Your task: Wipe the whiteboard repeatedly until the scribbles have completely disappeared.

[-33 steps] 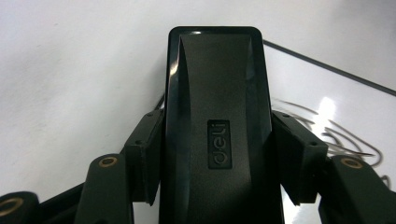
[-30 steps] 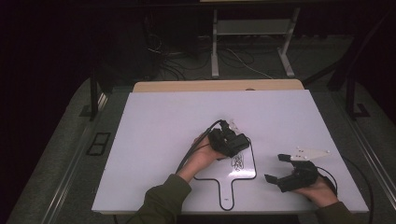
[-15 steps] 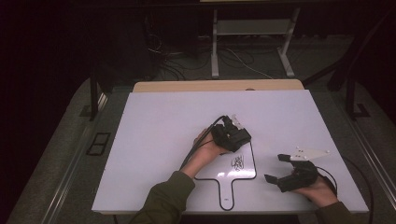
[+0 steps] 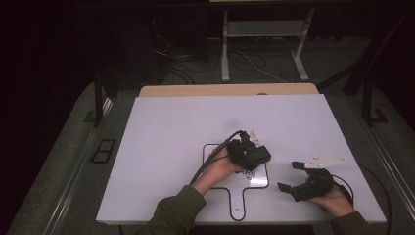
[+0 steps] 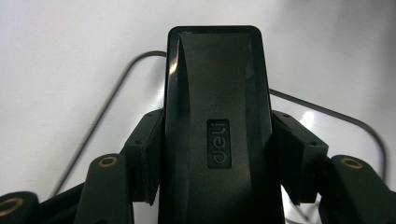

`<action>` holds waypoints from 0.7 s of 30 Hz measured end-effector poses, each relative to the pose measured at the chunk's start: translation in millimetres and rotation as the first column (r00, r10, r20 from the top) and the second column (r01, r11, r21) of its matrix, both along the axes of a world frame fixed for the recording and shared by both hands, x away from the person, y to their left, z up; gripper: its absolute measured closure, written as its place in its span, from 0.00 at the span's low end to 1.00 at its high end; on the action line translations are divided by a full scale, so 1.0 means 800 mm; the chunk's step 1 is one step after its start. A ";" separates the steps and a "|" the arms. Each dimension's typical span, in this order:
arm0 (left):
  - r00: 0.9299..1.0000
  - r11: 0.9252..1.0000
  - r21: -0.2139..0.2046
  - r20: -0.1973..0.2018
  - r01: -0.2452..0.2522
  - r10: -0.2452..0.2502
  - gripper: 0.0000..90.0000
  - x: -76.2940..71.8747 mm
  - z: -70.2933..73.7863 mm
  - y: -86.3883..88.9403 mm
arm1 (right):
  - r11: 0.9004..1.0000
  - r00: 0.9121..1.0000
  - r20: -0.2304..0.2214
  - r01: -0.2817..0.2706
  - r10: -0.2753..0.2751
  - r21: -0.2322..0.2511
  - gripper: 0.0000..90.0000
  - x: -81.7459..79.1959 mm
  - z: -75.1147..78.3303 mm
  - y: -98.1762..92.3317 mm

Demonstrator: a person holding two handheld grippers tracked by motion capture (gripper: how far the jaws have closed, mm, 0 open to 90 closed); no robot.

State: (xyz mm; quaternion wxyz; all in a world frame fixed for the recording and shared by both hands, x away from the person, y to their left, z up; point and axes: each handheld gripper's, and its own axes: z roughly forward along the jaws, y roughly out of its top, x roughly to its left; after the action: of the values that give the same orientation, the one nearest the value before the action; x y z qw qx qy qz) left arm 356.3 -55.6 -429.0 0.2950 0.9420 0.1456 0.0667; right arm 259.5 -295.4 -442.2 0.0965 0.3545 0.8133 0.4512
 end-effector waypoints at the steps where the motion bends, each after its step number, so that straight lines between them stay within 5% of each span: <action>1: 1.000 1.000 -0.001 0.003 -0.001 0.001 0.44 -0.002 0.000 0.000 | 1.000 1.000 0.001 0.000 0.000 0.001 0.00 0.000 0.000 0.000; 5: 1.000 1.000 0.002 0.002 -0.005 0.005 0.44 0.003 0.000 0.004 | 1.000 1.000 0.000 0.004 -0.004 0.002 0.00 -0.001 0.001 -0.001; 15: 0.994 0.994 0.003 0.010 -0.106 0.106 0.44 0.020 0.000 0.034 | 1.000 1.000 0.005 0.003 -0.003 0.004 0.00 -0.001 0.002 -0.002; 21: 0.995 0.995 -0.003 -0.004 -0.096 0.096 0.44 0.016 0.000 0.037 | 1.000 1.000 0.006 0.003 -0.003 0.004 0.00 -0.001 0.002 -0.002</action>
State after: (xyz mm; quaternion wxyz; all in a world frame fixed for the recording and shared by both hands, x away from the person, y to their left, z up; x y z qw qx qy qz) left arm 368.8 -26.4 -428.7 0.2926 0.9336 0.1912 0.0787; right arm 258.7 -296.9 -440.8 0.0988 0.3544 0.8117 0.4537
